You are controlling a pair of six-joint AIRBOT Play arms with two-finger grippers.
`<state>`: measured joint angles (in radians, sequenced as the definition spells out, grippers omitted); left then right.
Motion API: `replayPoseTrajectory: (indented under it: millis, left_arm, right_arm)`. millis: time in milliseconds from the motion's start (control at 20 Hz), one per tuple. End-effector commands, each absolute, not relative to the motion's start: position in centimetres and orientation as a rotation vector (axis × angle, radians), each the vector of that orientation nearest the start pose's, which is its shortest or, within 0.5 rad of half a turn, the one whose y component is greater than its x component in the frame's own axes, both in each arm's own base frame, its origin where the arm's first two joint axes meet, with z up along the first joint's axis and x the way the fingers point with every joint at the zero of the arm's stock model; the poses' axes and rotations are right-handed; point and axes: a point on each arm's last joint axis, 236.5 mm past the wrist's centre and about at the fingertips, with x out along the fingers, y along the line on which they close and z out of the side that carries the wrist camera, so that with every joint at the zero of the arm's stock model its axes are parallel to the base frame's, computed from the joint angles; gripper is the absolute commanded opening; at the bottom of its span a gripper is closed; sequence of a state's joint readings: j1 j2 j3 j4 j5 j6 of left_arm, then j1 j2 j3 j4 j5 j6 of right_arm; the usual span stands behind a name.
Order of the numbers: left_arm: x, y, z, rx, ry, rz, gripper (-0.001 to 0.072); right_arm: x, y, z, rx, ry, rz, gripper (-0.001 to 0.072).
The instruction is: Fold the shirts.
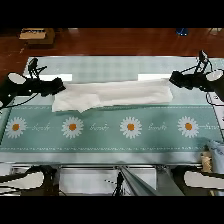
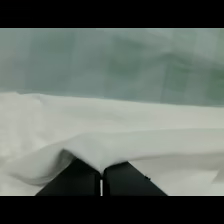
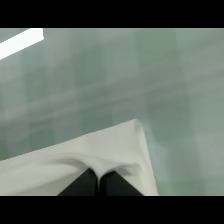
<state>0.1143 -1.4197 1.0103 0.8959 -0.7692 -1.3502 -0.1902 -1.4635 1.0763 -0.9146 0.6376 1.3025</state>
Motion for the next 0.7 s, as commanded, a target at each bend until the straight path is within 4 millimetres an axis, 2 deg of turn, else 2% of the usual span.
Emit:
replayPoseTrajectory:
  millis: [0,50,150,250,400,450,500,550,650]
  left_arm:
    - [46.3,-4.7,-3.6,-0.578,1.006,-0.133,0.0048]
    - [46.4,-4.7,-3.4,-0.562,1.003,-0.144,0.0114]
    - [45.9,-5.0,-3.3,-0.536,1.025,-0.18,0.026]
    - [44.9,-5.2,-3.4,-0.525,1.07,-0.214,0.0281]
    - [43.3,-5.4,-3.7,-0.521,1.133,-0.257,0.0282]
    - [42.8,-5.5,-3.8,-0.507,1.151,-0.28,0.0287]
    - [42.5,-5.6,-3.8,-0.51,1.163,-0.288,0.0348]
    - [42.3,-5.5,-3.8,-0.513,1.17,-0.291,0.0349]
    - [42.2,-5.5,-3.8,-0.514,1.173,-0.292,0.0348]
  right_arm:
    - [48.6,-0.7,-3.7,0.528,0.924,0.032,0.0112]
    - [48.6,-0.7,-3.6,0.527,0.924,0.033,0.0229]
    - [48.4,-1.1,-2.7,0.489,0.919,0.045,0.0268]
    - [48.3,-2.7,-1.1,0.414,0.89,0.027,0.0385]
    - [47.4,-5.5,0.2,0.333,0.878,-0.022,0.0385]
    - [46.9,-6.2,-0.2,0.359,0.9,-0.047,0.0432]
    - [46.4,-6.7,-1.0,0.407,0.932,-0.073,0.0469]
    - [45.8,-6.9,-2.2,0.473,0.972,-0.093,0.0527]
    - [45.1,-5.7,-4.7,0.634,1.052,-0.077,0.0556]
